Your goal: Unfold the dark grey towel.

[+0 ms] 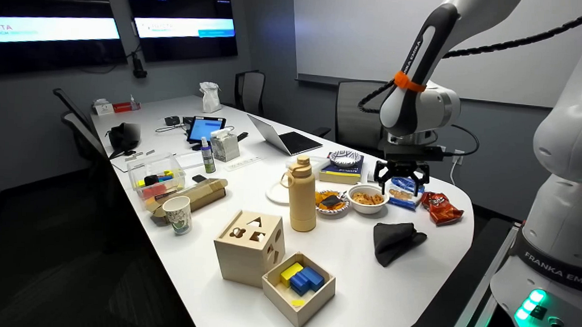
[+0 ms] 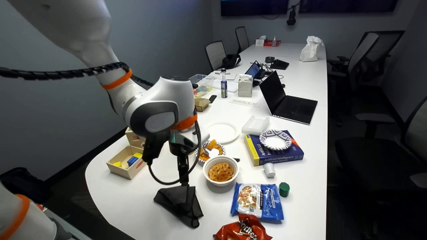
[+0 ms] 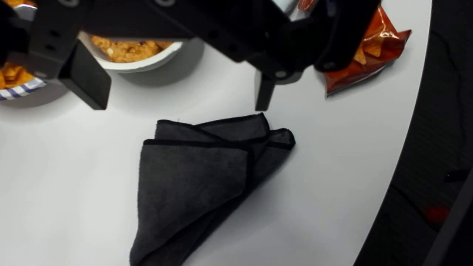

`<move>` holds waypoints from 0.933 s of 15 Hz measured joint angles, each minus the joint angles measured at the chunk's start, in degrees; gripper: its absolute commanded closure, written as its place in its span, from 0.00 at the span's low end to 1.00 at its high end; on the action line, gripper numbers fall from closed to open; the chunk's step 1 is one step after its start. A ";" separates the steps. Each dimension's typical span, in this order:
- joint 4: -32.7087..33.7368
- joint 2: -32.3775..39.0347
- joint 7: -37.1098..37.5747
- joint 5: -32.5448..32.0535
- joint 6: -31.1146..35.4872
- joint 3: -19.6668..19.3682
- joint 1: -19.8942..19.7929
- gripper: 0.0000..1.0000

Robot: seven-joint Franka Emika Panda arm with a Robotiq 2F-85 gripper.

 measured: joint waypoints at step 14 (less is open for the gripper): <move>0.15 11.00 -53.29 54.74 3.42 16.13 -22.06 0.00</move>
